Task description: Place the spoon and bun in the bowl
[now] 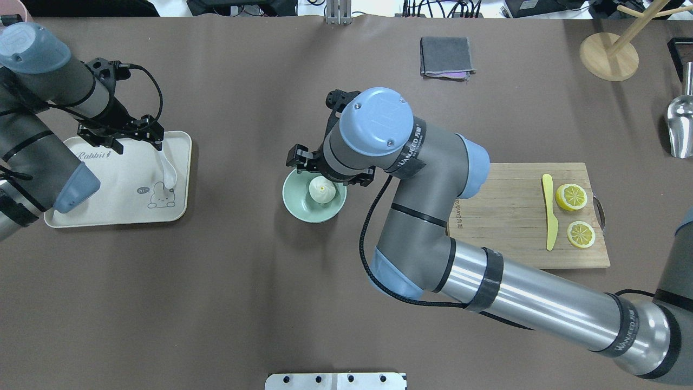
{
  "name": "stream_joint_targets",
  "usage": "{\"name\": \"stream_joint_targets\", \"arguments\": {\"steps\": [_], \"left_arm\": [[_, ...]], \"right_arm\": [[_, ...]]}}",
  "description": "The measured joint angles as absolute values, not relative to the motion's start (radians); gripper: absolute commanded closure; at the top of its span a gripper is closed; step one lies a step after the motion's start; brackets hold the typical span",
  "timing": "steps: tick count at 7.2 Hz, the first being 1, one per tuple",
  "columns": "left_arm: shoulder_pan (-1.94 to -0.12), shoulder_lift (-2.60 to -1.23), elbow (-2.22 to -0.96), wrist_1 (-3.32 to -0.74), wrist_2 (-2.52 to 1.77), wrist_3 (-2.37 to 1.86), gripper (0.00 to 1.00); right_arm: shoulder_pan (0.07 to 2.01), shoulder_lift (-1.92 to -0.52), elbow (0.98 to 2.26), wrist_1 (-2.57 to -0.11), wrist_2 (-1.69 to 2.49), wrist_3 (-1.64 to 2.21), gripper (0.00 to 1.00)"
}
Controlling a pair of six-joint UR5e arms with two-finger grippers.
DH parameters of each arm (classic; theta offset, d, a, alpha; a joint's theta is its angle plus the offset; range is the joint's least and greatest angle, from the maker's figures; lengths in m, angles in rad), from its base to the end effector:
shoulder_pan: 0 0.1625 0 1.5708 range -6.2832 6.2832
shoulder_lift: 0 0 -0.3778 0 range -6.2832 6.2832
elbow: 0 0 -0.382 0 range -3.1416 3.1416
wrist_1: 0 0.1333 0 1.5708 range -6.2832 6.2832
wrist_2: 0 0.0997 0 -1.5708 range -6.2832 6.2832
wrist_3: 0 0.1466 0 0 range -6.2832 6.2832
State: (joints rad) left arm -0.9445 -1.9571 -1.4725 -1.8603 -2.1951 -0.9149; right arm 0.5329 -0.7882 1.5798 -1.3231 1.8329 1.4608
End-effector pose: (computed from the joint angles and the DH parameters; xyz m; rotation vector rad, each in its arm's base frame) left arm 0.3466 -0.5603 0.4492 -0.0219 0.8233 -0.0919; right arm -0.5609 -0.4415 0.1444 0.1008 -1.0575 0.2464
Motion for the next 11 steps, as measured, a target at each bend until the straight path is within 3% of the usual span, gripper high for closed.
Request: {"name": "stream_joint_targets", "arguments": {"steps": [4,5,8,10,11], "left_arm": [[-0.919,-1.989,-1.415,-1.904,-2.19,-0.973,0.41],[-0.91,-1.992,-1.407,-1.909,-2.178,-0.98,0.52],[-0.895,-1.994,-1.403,-1.912,-2.166,-0.986,0.64],[-0.89,-1.993,-1.402,-1.912,-2.153,-0.989,1.0],[-0.887,-1.994,-1.404,-1.912,-2.148,-0.994,1.0]], "right_arm": [[0.585,-0.884,1.653,-1.324,1.881,1.422,0.0],[0.591,-0.896,1.656,-1.321,1.885,1.418,0.0],[0.595,-0.915,1.661,-1.315,1.885,1.41,0.0],[0.596,-0.917,1.661,-1.313,1.885,1.409,0.0],[0.598,-0.917,1.661,-1.313,1.885,1.406,0.0]]}}
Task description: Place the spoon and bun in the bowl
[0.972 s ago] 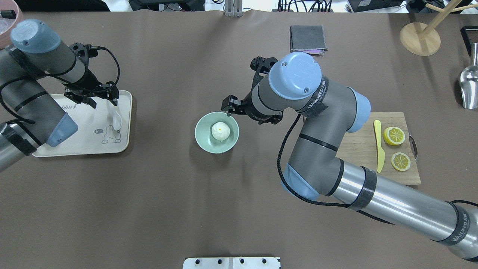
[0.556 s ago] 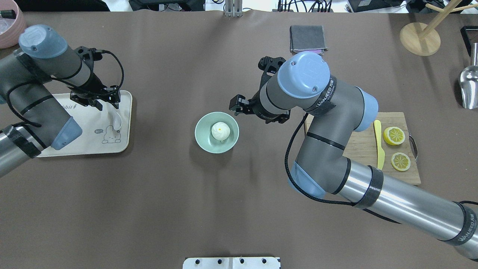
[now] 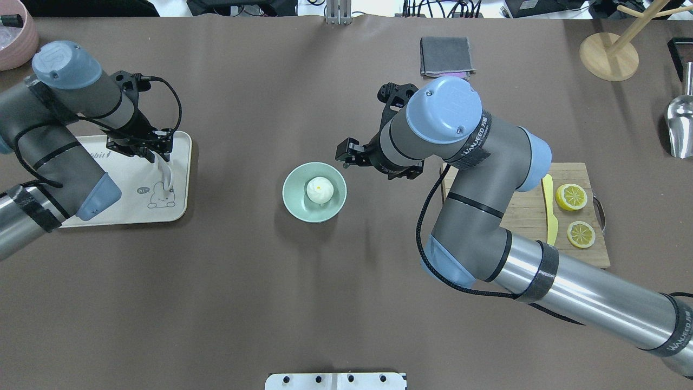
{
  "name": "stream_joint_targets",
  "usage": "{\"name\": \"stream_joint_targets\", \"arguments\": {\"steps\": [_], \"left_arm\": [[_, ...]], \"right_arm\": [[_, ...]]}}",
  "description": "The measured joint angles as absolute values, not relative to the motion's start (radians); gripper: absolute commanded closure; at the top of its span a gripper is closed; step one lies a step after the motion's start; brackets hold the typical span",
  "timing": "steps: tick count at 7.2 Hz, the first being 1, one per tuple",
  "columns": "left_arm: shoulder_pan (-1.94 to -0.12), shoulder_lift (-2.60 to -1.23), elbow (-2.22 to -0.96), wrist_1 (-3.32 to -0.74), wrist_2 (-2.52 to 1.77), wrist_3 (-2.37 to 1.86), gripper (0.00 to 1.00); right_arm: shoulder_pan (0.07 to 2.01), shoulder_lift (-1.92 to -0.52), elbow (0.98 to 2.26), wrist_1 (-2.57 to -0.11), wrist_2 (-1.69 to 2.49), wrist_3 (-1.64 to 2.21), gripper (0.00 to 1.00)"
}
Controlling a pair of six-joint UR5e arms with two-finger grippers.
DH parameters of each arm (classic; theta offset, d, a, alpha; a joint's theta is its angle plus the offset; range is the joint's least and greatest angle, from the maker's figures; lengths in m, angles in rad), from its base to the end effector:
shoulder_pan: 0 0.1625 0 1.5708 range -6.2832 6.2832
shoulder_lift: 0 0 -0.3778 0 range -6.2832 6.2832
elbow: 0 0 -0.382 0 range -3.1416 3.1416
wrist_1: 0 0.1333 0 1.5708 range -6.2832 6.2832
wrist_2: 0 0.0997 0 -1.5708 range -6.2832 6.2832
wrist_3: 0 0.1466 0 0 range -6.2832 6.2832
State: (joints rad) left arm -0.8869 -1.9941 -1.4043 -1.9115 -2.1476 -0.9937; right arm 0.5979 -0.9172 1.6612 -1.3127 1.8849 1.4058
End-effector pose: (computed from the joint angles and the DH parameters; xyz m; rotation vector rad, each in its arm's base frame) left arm 0.3859 -0.5579 0.4554 -0.0280 0.8052 -0.1206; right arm -0.5141 -0.4566 0.1948 0.1034 -1.0306 0.2363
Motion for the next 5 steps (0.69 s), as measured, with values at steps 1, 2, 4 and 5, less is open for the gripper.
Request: {"name": "stream_joint_targets", "arguments": {"steps": [1,2,4,5], "left_arm": [[-0.886,-1.996,-1.41,-1.911,-2.146,-1.002,1.0],[-0.886,-2.002,-1.417,-1.908,-2.147,-1.008,1.0],[-0.888,-2.018,-1.432,-1.902,-2.15,-1.011,1.0],[-0.894,-2.036,-1.461,-1.886,-2.153,-1.019,1.0]], "right_arm": [[0.601,-0.917,1.661,-1.313,1.885,1.399,0.0],[0.603,-0.917,1.661,-1.313,1.885,1.395,0.0],[0.607,-0.916,1.662,-1.313,1.887,1.393,0.0],[0.616,-0.917,1.663,-1.314,1.902,1.394,0.0]]}}
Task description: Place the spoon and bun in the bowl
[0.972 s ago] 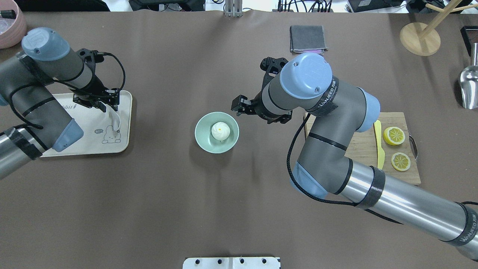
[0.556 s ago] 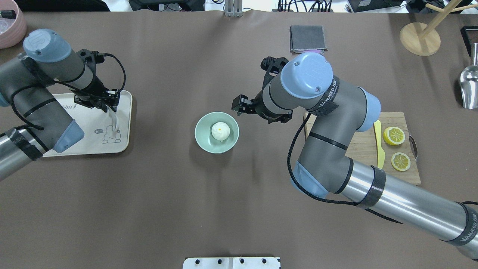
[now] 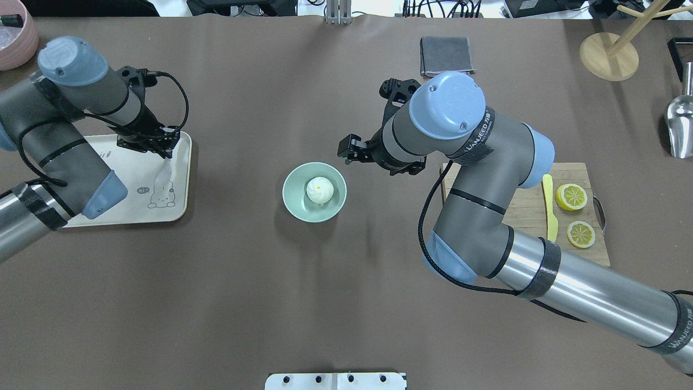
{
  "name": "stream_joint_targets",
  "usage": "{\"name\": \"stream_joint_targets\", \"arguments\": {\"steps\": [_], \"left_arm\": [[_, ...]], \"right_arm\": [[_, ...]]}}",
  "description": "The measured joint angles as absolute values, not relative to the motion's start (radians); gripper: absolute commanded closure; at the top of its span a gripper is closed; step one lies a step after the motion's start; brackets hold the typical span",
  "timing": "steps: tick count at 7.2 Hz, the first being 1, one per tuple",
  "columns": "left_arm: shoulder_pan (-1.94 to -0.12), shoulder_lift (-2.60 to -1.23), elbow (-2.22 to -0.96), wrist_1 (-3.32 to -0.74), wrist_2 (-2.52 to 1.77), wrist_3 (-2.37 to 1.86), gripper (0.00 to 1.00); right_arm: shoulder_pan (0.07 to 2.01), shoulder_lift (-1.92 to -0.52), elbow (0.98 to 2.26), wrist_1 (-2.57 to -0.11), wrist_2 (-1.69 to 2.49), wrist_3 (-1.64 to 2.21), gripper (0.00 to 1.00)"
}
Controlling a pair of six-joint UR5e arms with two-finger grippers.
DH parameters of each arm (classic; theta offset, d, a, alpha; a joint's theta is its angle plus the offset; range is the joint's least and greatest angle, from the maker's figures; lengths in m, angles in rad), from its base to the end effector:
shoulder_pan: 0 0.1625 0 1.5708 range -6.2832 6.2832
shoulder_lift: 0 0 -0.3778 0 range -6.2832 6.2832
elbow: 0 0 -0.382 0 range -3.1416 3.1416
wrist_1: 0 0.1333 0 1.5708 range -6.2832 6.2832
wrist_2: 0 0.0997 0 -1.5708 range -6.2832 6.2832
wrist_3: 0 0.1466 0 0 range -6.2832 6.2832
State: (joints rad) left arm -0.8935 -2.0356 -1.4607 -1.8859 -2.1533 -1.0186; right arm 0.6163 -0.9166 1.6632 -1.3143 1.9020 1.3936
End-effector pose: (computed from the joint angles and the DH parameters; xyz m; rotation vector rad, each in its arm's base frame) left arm 0.3862 -0.5642 0.4016 0.0101 0.8576 -0.1251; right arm -0.5060 -0.4634 0.1933 0.1047 -1.0347 0.2329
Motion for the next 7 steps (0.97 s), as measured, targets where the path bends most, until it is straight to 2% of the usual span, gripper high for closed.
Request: {"name": "stream_joint_targets", "arguments": {"steps": [1,3,5,7], "left_arm": [[-0.896,-2.081,-1.5,-1.84,-2.155,-1.054,1.0],[-0.852,-2.197,-1.543,-1.777,-2.154,-1.196,1.0],[-0.755,-2.272,-1.546,-1.782,-2.11,-1.313,1.0],[-0.676,-2.29,-1.515,-1.87,-2.029,-1.377,1.0]], "right_arm": [[0.64,-0.931,1.673,-1.315,1.935,1.387,0.0],[0.714,-1.046,1.747,-1.312,2.001,1.284,0.0],[0.812,-1.187,1.814,-1.311,2.078,1.151,0.0],[0.842,-1.238,1.834,-1.31,2.098,1.104,0.0]]}}
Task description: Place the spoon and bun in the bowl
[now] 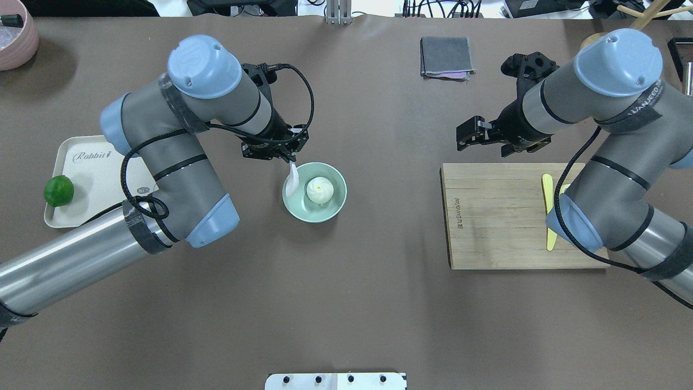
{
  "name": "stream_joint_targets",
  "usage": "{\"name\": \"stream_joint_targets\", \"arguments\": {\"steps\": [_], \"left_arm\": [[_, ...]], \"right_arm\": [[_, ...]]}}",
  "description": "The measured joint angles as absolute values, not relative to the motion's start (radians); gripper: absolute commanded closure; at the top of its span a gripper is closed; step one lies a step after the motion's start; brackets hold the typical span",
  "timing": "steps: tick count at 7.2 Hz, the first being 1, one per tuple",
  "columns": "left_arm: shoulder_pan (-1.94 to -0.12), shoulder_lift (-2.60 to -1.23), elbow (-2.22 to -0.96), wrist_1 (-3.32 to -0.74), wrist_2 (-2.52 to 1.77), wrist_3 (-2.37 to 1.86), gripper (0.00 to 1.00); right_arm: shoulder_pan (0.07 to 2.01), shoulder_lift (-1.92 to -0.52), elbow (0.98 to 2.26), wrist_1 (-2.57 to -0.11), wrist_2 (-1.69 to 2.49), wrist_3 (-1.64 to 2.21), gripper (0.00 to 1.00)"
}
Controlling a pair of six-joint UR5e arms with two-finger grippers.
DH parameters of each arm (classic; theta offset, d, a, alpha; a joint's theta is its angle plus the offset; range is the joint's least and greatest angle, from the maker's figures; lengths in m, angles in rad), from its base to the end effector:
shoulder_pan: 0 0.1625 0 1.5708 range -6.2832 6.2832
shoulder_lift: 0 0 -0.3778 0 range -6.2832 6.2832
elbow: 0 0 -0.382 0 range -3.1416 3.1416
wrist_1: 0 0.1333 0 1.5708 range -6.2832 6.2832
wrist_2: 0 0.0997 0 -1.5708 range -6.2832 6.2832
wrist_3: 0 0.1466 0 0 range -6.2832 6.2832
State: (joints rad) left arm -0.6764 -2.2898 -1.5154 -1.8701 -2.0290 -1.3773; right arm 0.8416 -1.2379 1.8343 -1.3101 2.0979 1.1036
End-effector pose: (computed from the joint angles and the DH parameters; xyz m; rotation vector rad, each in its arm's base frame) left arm 0.5144 -0.5007 0.2047 0.0157 1.0352 -0.2186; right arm -0.3557 -0.4875 0.3126 0.1170 -0.9630 0.1188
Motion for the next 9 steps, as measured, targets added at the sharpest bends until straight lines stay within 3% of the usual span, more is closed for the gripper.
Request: {"name": "stream_joint_targets", "arguments": {"steps": [1,3,4,7,9], "left_arm": [[-0.662,-2.29,-1.497,-1.906,-2.015,-1.389,1.0],[-0.649,-2.286,-1.483,-1.93,-2.009,-1.393,0.22],[-0.647,-2.284,-1.483,-1.931,-2.008,-1.391,0.03],[-0.681,-2.261,-1.534,-1.898,-2.017,-1.366,0.03],[-0.779,-2.132,-1.747,-1.721,-2.057,-1.143,0.03]], "right_arm": [[0.847,-1.258,1.851,-1.31,2.101,1.099,0.0],[0.853,-1.3,1.887,-1.311,2.103,1.096,0.0],[0.854,-1.308,1.893,-1.311,2.103,1.095,0.0],[0.879,-1.329,1.907,-1.312,2.121,1.088,0.0],[0.978,-1.403,1.926,-1.315,2.202,0.967,0.0]]}}
